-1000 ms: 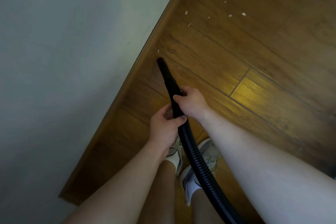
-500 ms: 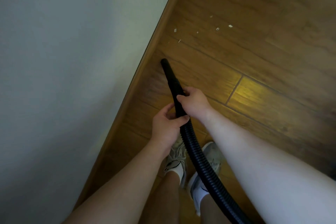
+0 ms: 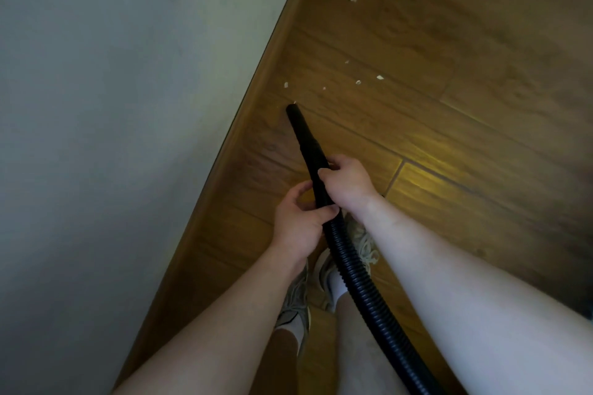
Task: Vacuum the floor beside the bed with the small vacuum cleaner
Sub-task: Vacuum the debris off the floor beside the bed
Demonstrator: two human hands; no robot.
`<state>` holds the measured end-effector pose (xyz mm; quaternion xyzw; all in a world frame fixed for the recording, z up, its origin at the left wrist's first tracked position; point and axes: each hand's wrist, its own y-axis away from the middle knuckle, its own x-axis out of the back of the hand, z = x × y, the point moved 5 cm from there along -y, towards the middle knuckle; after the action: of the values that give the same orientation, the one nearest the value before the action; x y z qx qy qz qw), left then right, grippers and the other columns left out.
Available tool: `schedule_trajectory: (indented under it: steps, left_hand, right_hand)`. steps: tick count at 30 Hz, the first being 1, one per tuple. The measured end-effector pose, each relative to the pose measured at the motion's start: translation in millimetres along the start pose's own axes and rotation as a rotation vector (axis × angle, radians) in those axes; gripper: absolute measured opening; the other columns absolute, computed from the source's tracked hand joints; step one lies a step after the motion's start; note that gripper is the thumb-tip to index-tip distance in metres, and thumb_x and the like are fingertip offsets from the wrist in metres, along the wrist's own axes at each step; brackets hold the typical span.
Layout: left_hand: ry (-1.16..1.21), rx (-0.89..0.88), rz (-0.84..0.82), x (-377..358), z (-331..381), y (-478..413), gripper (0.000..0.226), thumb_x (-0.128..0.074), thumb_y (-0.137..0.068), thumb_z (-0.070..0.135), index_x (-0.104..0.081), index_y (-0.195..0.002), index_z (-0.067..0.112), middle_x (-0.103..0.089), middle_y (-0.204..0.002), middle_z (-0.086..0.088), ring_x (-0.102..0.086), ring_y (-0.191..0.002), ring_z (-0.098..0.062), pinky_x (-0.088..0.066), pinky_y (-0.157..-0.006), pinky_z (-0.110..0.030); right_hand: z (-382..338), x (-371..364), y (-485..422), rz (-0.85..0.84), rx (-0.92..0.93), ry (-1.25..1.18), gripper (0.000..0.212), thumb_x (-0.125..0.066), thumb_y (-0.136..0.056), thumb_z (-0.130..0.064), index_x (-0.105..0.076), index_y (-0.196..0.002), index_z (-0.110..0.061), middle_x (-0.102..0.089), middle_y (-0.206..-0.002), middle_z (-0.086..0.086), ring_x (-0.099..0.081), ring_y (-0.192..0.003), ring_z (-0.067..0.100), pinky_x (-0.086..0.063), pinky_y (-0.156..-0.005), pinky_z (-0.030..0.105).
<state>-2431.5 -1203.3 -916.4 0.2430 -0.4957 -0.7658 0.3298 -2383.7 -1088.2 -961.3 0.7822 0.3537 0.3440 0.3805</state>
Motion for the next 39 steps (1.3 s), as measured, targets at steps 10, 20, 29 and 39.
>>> schedule_trajectory:
  steps: [10,20,29,39]
  left_hand:
    - [0.066,0.034,0.067,-17,8,-14,0.059,-0.073,-0.086,-0.002,-0.052,-0.132,0.028,-0.078,-0.103,-0.006,-0.076,-0.092,-0.016,-0.061,-0.078,-0.035]
    - [0.105,0.045,0.081,-31,26,-26,0.062,-0.071,-0.087,-0.005,-0.053,-0.137,0.026,-0.078,-0.101,-0.004,-0.077,-0.091,-0.017,-0.062,-0.077,-0.033]
    - [0.045,0.065,0.065,-62,31,-19,0.063,-0.074,-0.084,-0.005,-0.054,-0.137,0.023,-0.077,-0.102,-0.009,-0.077,-0.089,-0.019,-0.062,-0.072,-0.031]
    - [-0.086,0.087,0.019,-89,31,-9,0.062,-0.074,-0.085,-0.002,-0.055,-0.137,0.025,-0.077,-0.104,-0.009,-0.077,-0.09,-0.02,-0.062,-0.075,-0.032]
  right_hand:
    - [-10,9,-21,-0.073,-0.004,0.011,0.036,-0.058,-0.096,-0.022,-0.062,-0.131,-0.017,-0.071,-0.107,0.002,-0.068,-0.09,0.019,-0.054,-0.069,0.023]
    - [-25,22,-35,-0.038,0.028,0.045,0.042,-0.055,-0.098,-0.022,-0.054,-0.139,-0.014,-0.069,-0.118,0.007,-0.063,-0.088,0.016,-0.047,-0.065,0.021]
    - [-13,54,-30,-0.032,-0.04,0.018,0.038,-0.055,-0.098,-0.021,-0.057,-0.136,-0.017,-0.067,-0.107,0.001,-0.06,-0.079,0.013,-0.04,-0.053,0.014]
    - [7,87,-16,0.039,-0.121,-0.11,0.032,-0.057,-0.095,-0.022,-0.063,-0.126,-0.02,-0.071,-0.105,0.002,-0.069,-0.091,0.022,-0.058,-0.081,0.034]
